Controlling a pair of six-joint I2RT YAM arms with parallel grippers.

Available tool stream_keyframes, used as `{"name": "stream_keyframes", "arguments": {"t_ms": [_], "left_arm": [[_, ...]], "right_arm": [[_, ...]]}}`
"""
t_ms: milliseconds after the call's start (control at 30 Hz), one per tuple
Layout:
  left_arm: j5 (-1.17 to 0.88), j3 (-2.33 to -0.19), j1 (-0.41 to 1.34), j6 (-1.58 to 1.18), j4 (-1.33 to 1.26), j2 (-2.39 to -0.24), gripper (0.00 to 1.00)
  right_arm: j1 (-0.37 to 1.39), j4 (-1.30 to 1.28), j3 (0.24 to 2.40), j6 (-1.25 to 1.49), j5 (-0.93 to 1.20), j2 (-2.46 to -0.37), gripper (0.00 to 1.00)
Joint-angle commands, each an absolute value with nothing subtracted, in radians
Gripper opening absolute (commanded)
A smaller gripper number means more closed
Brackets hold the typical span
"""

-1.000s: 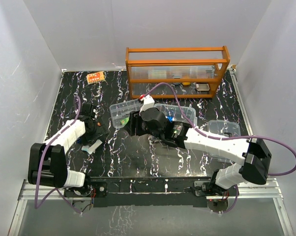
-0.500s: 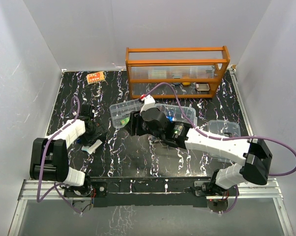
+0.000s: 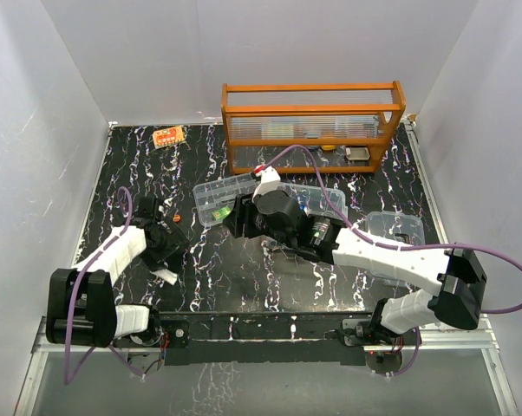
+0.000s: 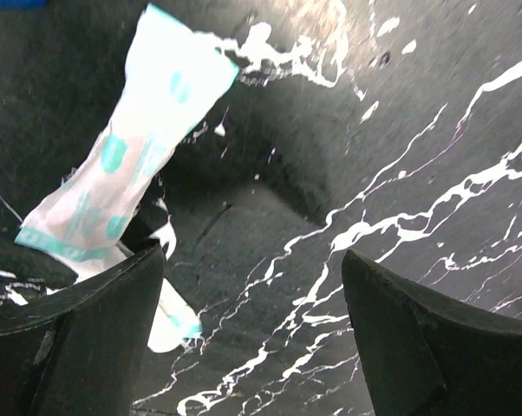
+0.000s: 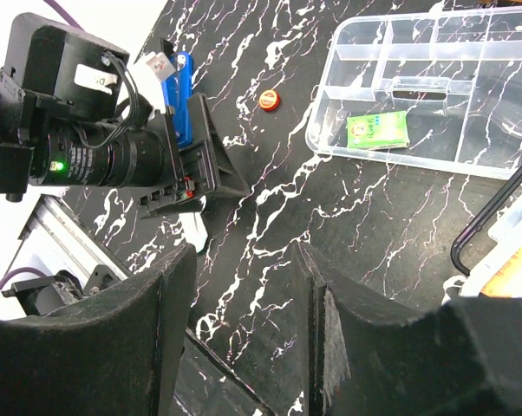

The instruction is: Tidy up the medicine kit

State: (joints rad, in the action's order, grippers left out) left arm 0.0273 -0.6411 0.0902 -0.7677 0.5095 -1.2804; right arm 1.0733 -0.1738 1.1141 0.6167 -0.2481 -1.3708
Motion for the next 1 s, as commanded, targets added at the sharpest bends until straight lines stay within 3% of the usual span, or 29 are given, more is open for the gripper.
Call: {"name": "stream_keyframes", "arguments": {"t_ms": [0,500,633,767,867,967], "left_arm": [[-0.027,-0.610,0.112,-0.818,0.629,-1.244,0.81],[0.300,-0.735,0.117,-0.935,0.834,-1.110,0.83],[0.318,-0.730,0.116,-0.950,0.846,-1.136,0.86],[0.288,-0.720,0.117,-0.934,0.834,-1.224,0.96],[0.230,-0.711,0.116,-0.900,0.792,-1.290,0.94],[0.170,-0.684,0.117,-0.888,0.743,-1.318,0.85]], "right_arm": [[1.080,-0.119,1.108,0.632,-0.275,-1.335,0.45],[1.080,-0.113,1.077,0.635,-0.297,-1.300,0.45],[1.080,-0.110,1.071,0.632,-0.304,-1.292,0.45],[1.080,-0.109,1.067,0.626,-0.316,-1.289,0.45],[1.080,-0.106,1.065,0.623,-0.322,-1.287,0.46],[1.080,-0.106,1.065,0.620,-0.325,-1.287,0.46]]}}
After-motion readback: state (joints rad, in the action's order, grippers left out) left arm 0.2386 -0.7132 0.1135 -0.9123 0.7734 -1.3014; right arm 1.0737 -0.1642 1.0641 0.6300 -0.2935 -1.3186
